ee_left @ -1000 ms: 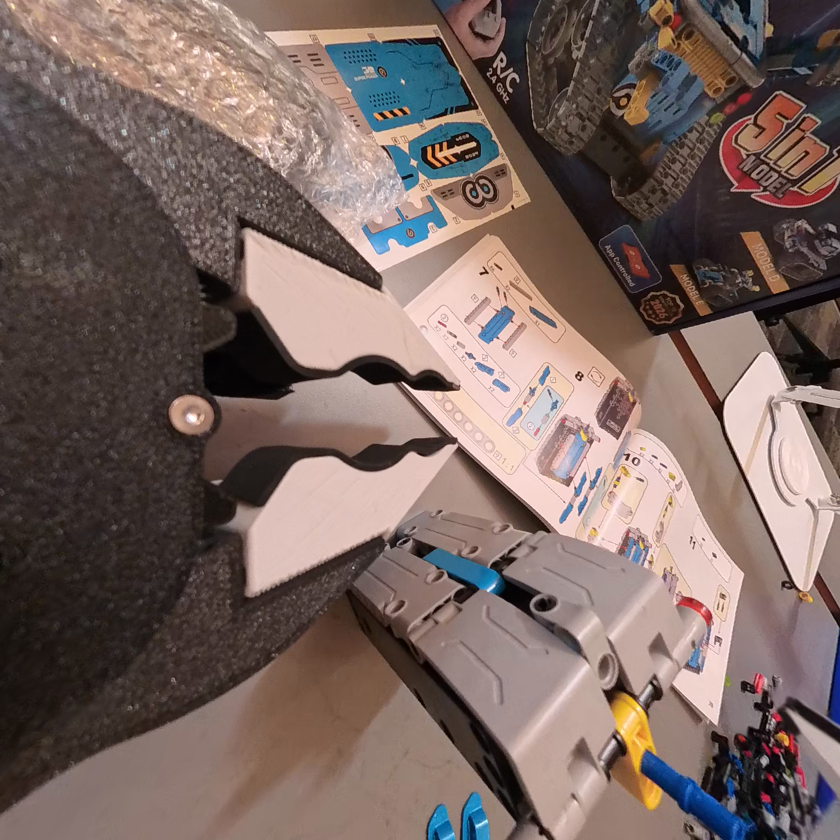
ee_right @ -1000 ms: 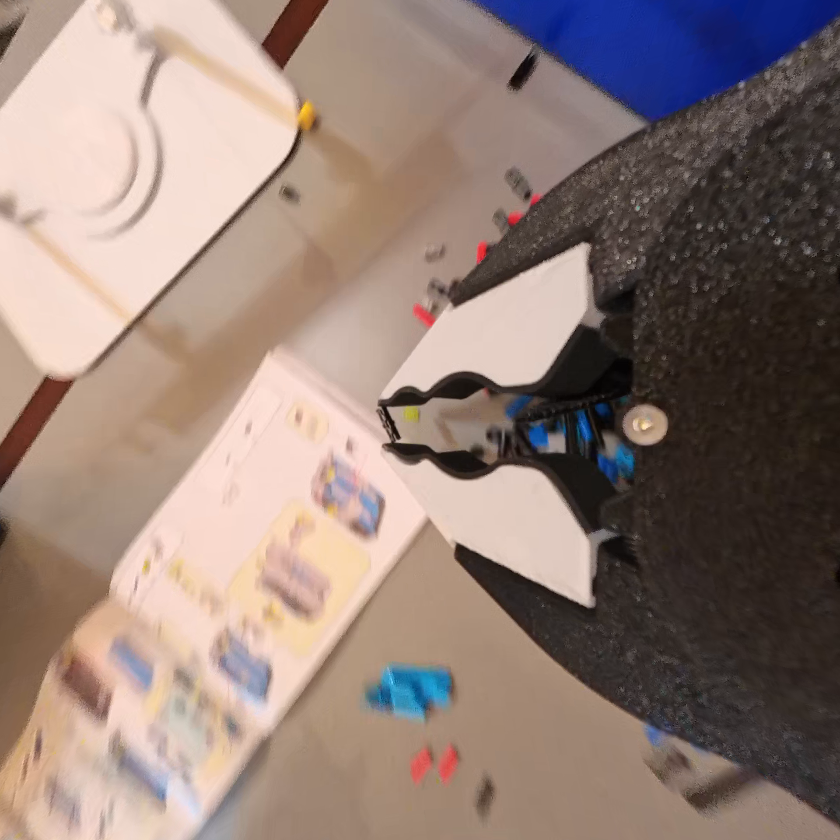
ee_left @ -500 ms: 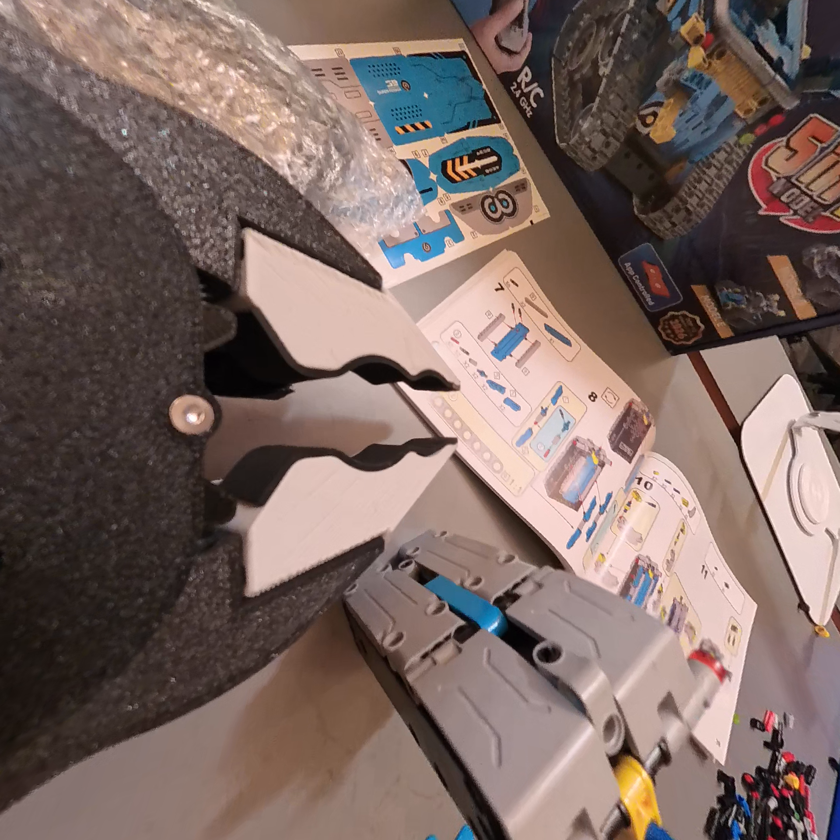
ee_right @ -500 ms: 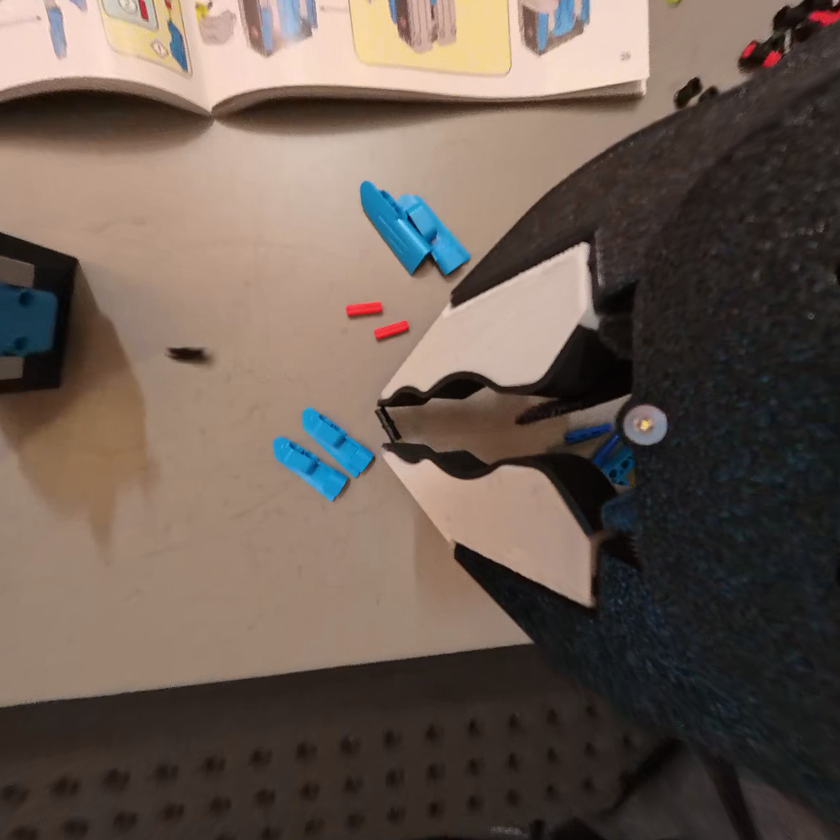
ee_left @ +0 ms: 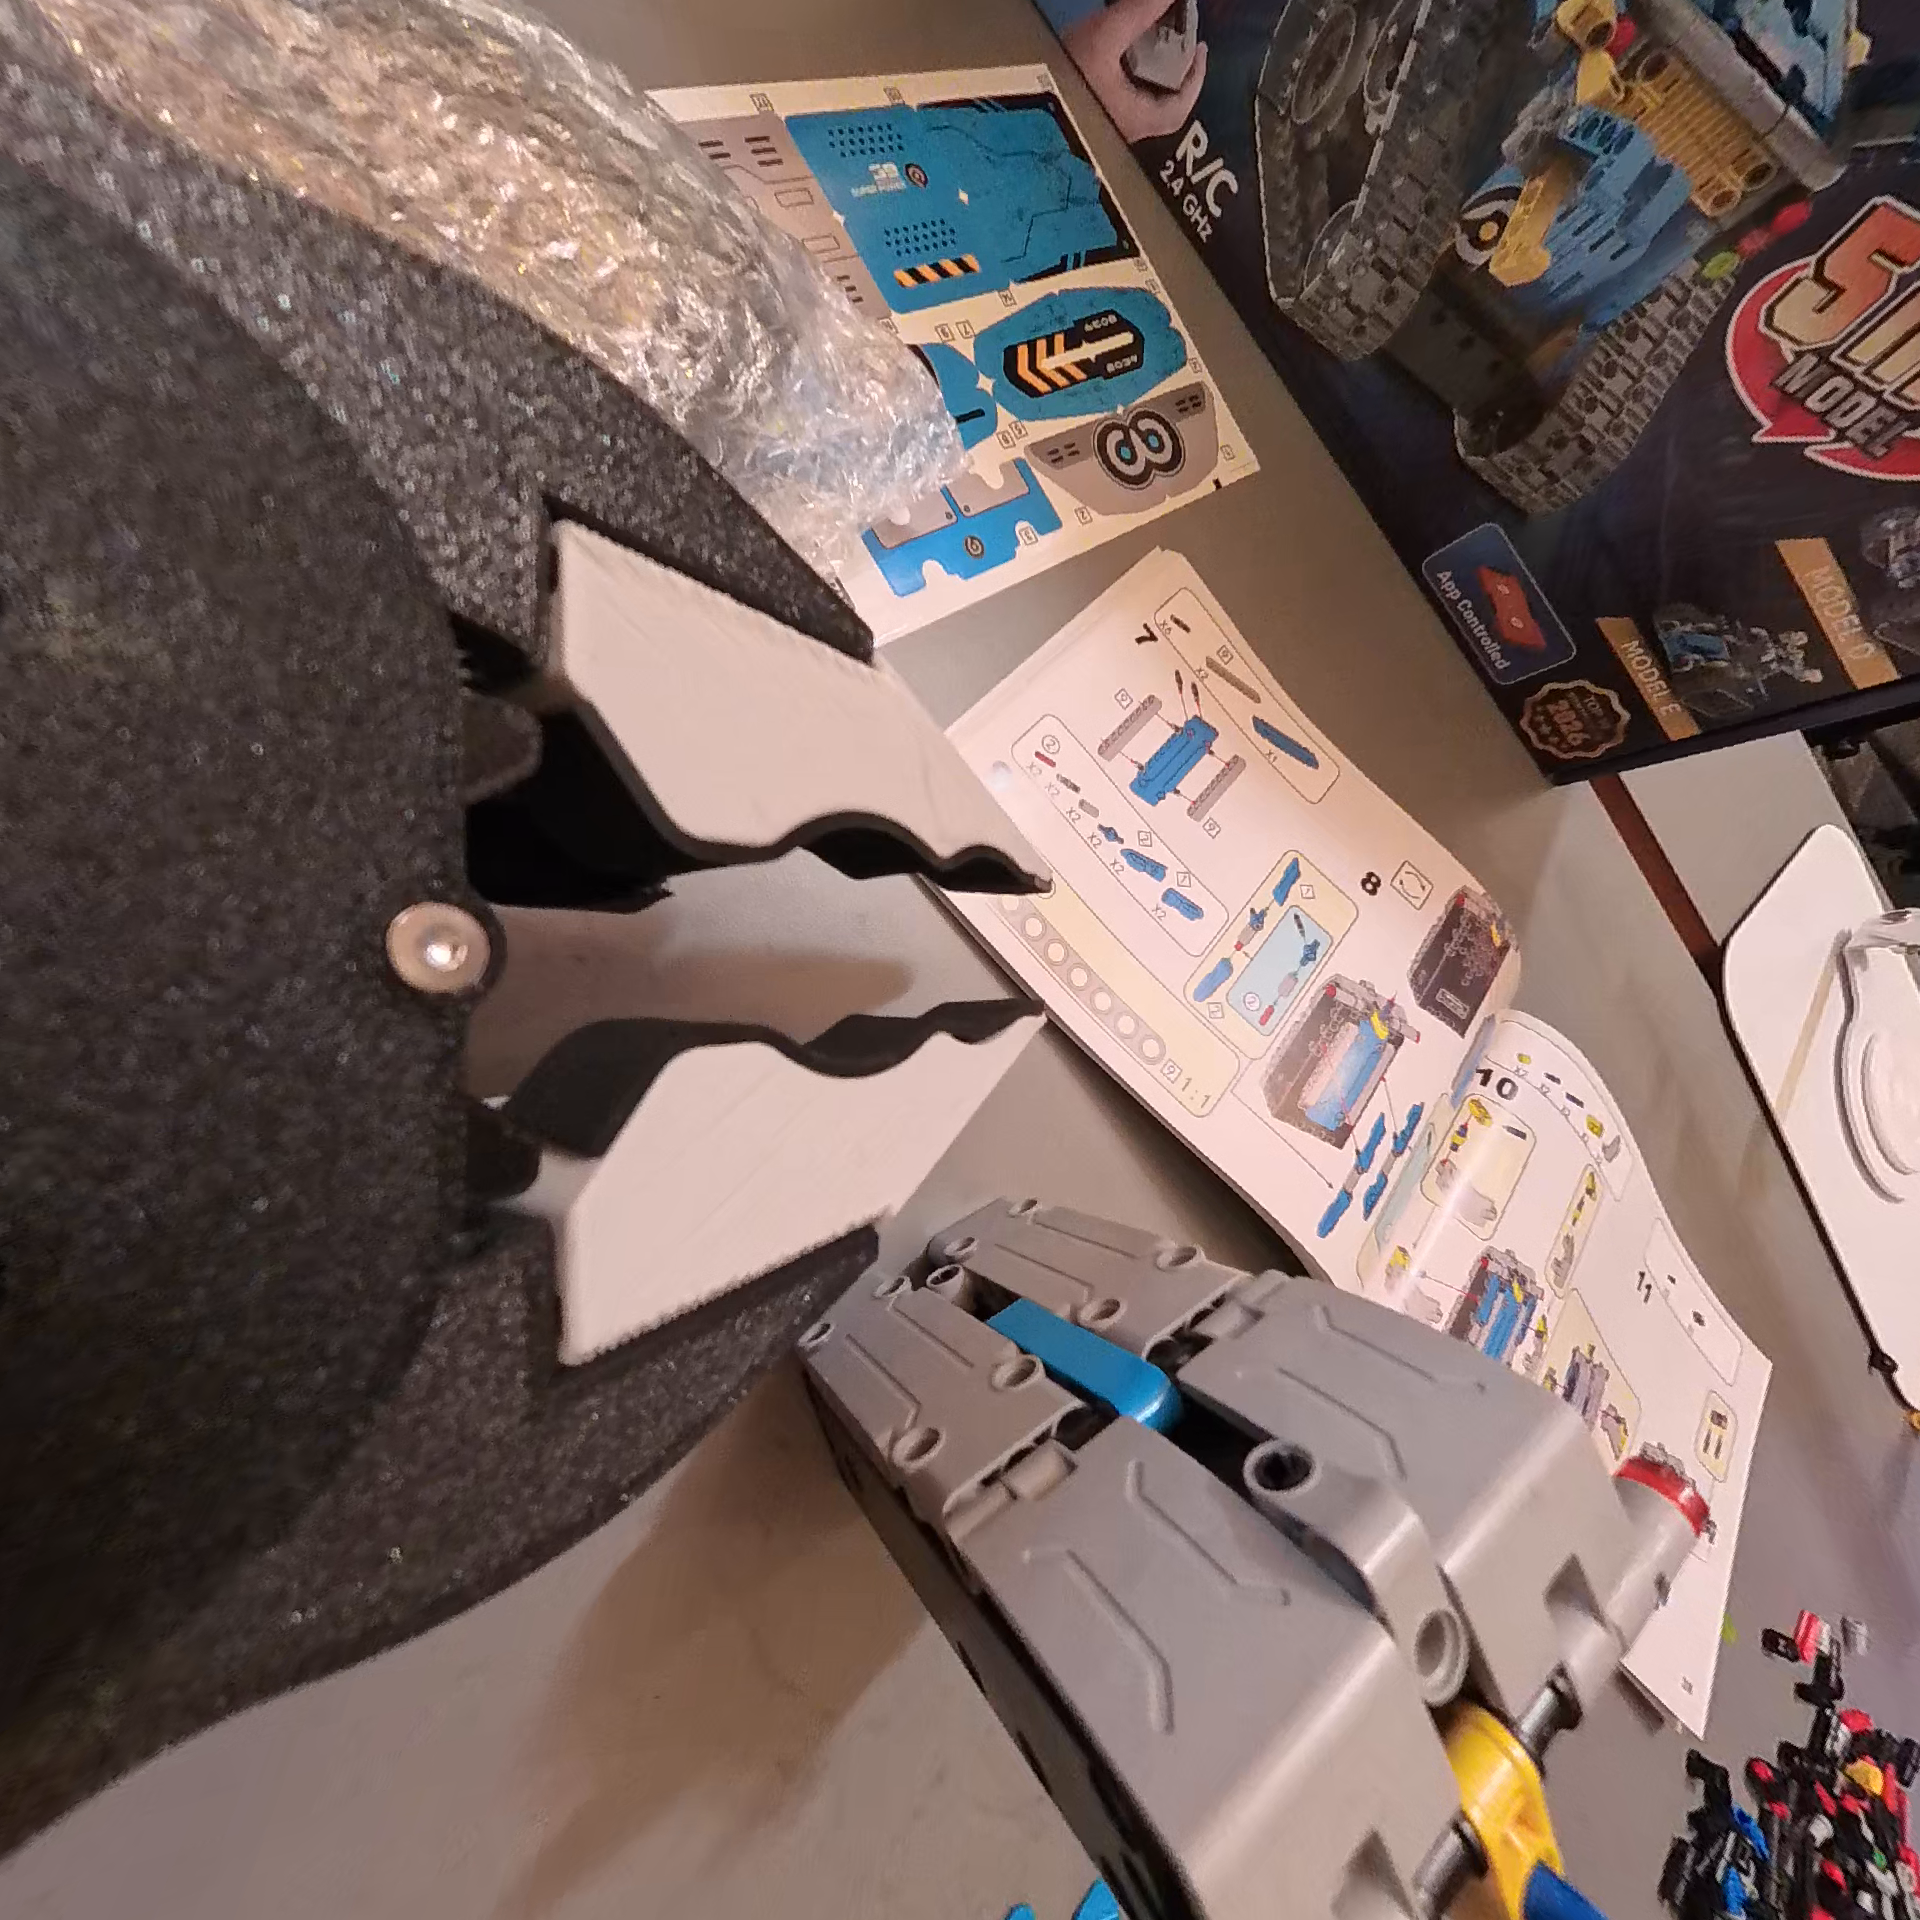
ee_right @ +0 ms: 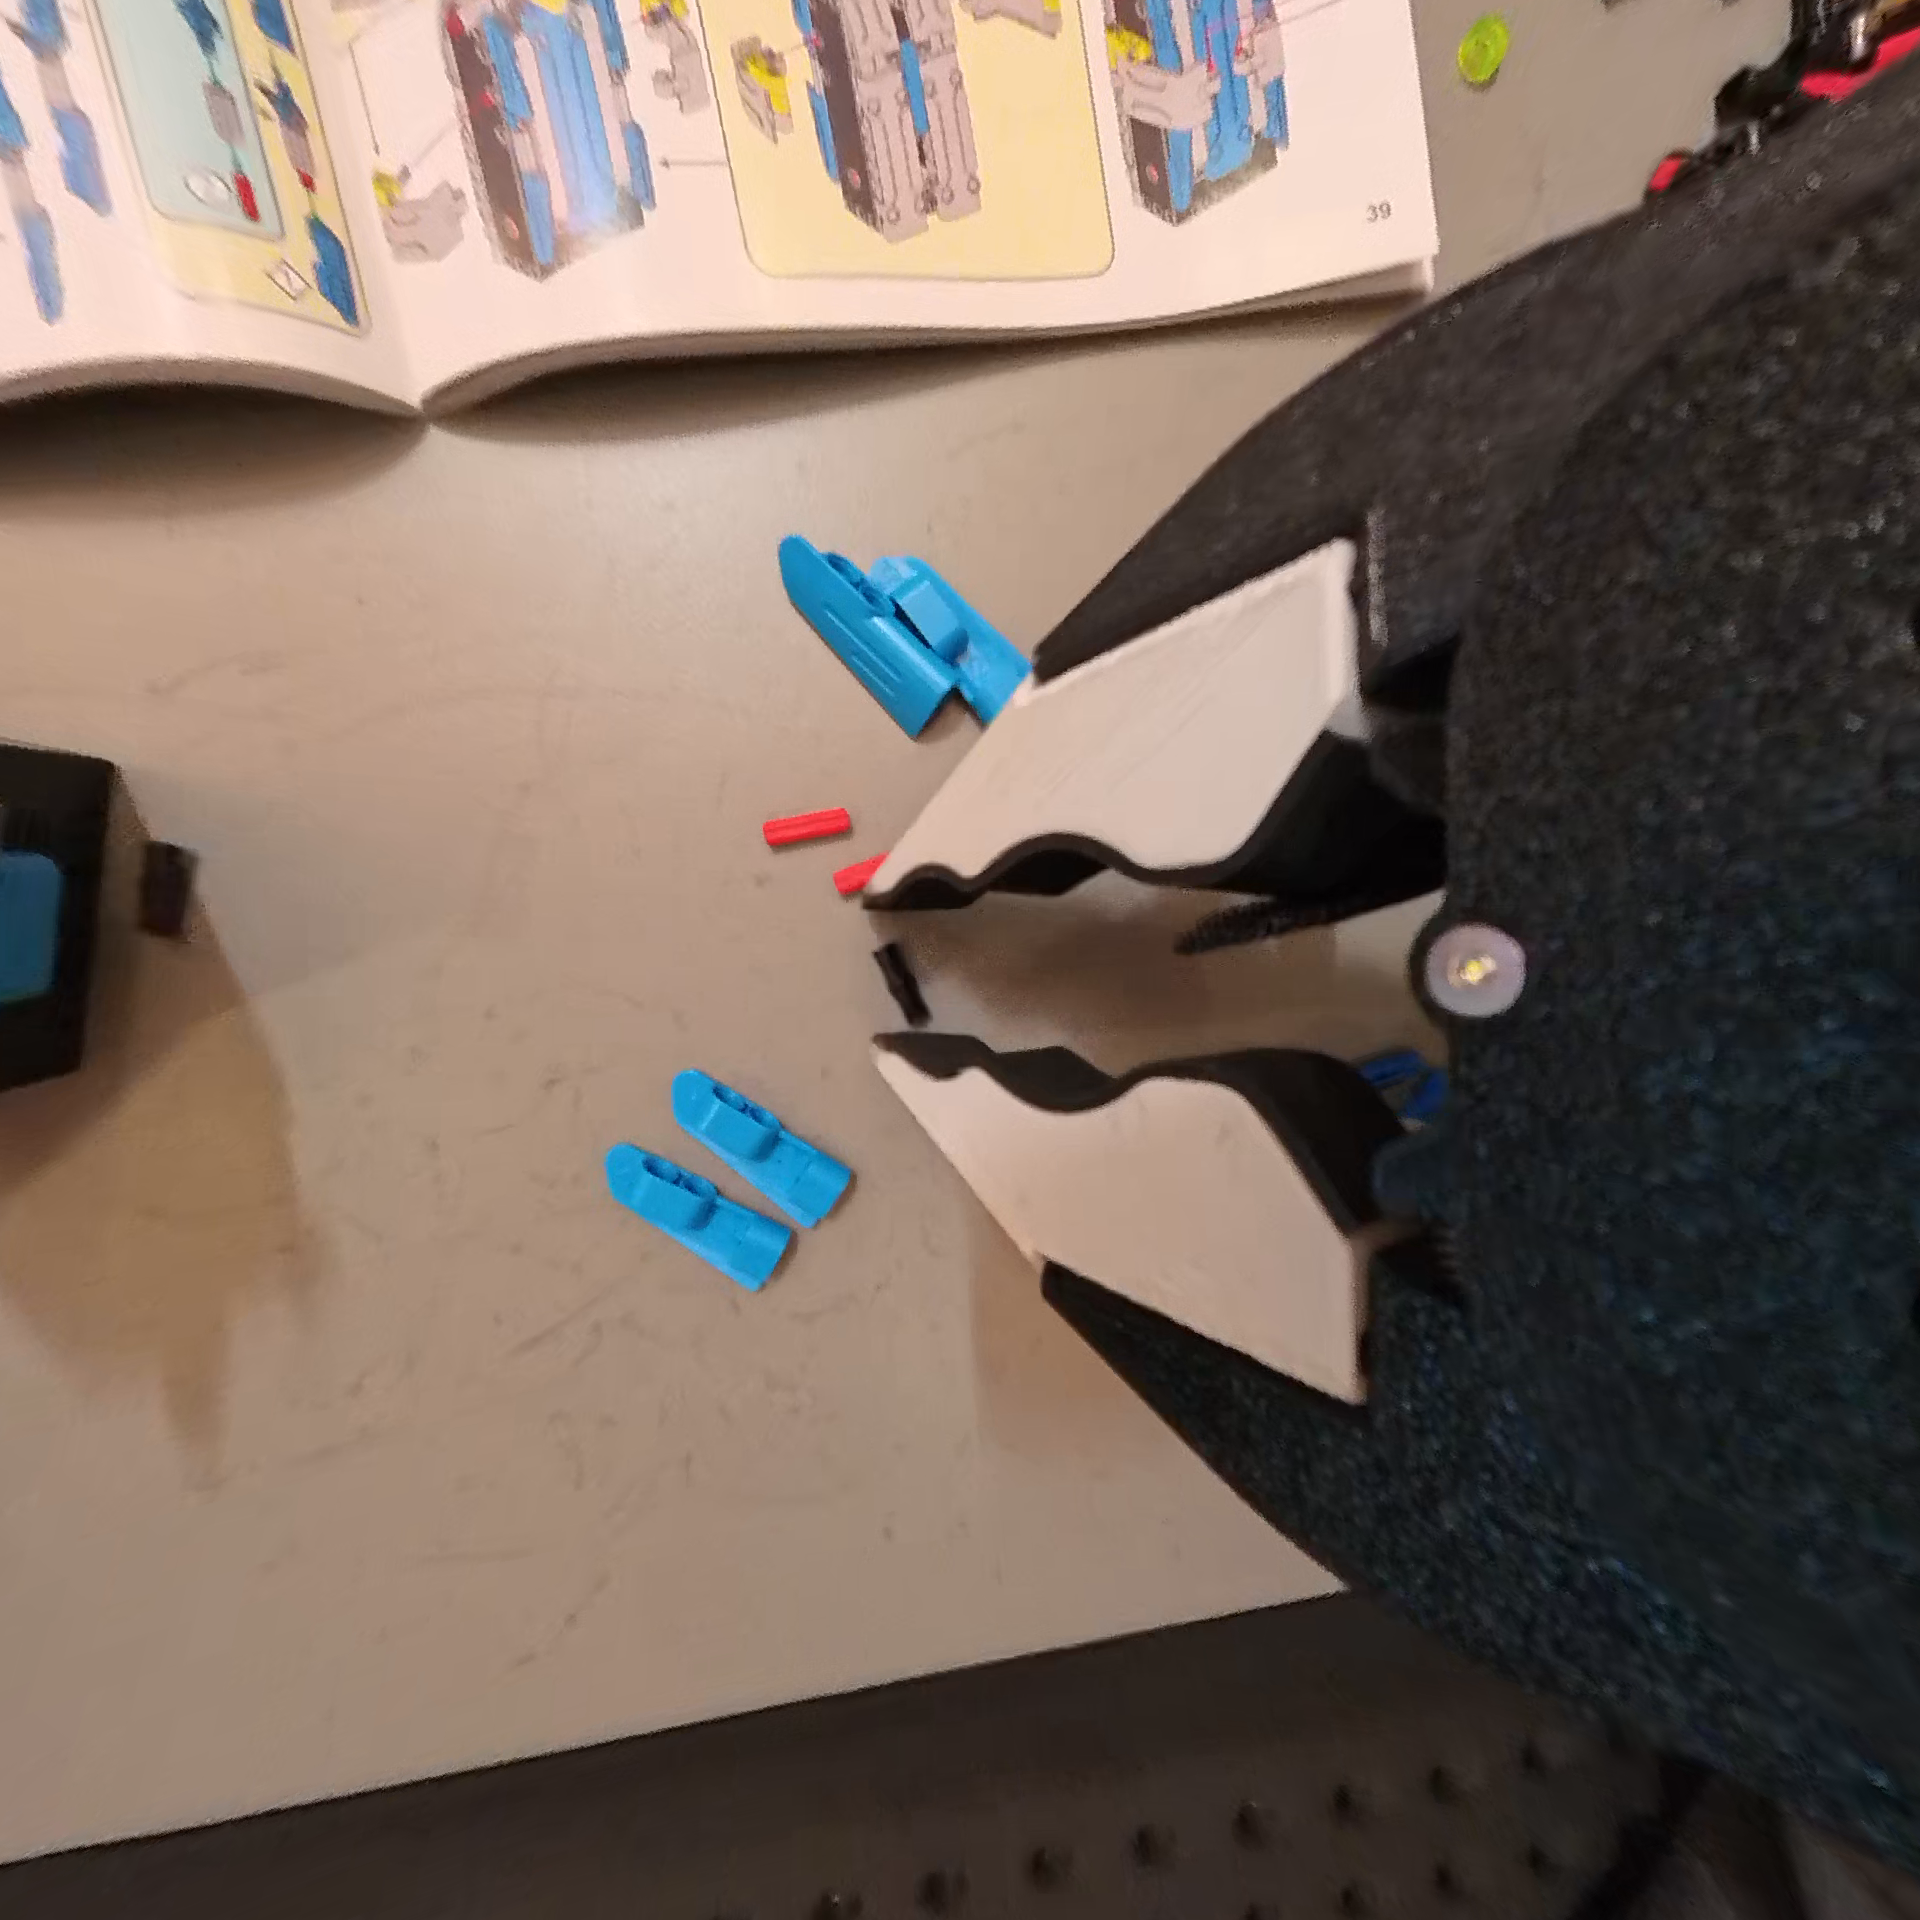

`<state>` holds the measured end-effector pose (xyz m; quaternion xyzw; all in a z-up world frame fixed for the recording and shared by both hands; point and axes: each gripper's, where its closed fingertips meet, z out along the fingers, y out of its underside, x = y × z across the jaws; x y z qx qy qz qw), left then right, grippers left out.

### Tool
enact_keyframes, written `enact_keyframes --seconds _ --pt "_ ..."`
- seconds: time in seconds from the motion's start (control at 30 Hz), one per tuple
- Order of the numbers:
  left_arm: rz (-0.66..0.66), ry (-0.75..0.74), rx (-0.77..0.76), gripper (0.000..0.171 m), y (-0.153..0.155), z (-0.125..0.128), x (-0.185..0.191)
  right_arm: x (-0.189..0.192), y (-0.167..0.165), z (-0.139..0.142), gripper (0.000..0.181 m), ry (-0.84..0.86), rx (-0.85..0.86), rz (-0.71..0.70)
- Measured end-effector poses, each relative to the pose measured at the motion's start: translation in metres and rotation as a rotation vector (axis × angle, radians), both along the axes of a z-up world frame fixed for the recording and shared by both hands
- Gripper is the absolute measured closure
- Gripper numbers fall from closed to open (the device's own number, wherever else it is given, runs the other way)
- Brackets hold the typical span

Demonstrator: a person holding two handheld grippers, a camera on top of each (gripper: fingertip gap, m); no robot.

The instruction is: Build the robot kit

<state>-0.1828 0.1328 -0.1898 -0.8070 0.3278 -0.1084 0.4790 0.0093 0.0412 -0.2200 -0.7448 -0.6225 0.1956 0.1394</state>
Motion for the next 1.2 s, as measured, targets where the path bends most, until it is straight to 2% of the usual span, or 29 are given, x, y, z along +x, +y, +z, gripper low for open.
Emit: enact_keyframes --seconds 0.13,0.2,0.27,0.33,0.47,0.67,0.87,1.0,1.1,1.2 --pt "-0.001 -0.001 -0.005 0.152 0.0 -0.001 0.0 -0.037 0.012 0.025 0.157 0.172 0.063 -0.034" --pt "-0.002 -0.004 -0.006 0.152 0.0 -0.001 0.0 -0.061 0.022 0.028 0.154 0.221 0.112 -0.094" --pt "-0.003 -0.004 -0.007 0.152 0.0 -0.001 0.0 -0.084 0.026 0.021 0.146 0.212 0.135 -0.143" --pt "-0.005 -0.003 -0.004 0.152 0.0 0.0 0.001 -0.099 0.024 0.007 0.142 0.16 0.143 -0.135" --pt "-0.009 0.003 0.005 0.152 -0.001 0.0 0.001 -0.111 0.023 -0.003 0.149 0.154 0.142 -0.115" --pt "-0.011 0.01 0.009 0.152 -0.001 0.0 0.002 -0.118 0.037 0.004 0.153 0.225 0.136 -0.138" --pt "-0.013 0.014 0.015 0.152 -0.001 0.0 0.002 -0.13 0.031 -0.004 0.153 0.22 0.132 -0.085" --pt "-0.014 0.019 0.022 0.152 -0.002 0.001 0.003 -0.129 0.029 -0.003 0.161 0.22 0.129 -0.08" --pt "-0.014 0.018 0.024 0.152 -0.002 0.001 0.003 -0.111 0.033 -0.002 0.165 0.164 0.149 -0.093" --pt "-0.013 0.013 0.022 0.152 -0.002 0.002 0.003 -0.068 0.044 0.015 0.165 0.104 0.231 -0.13"
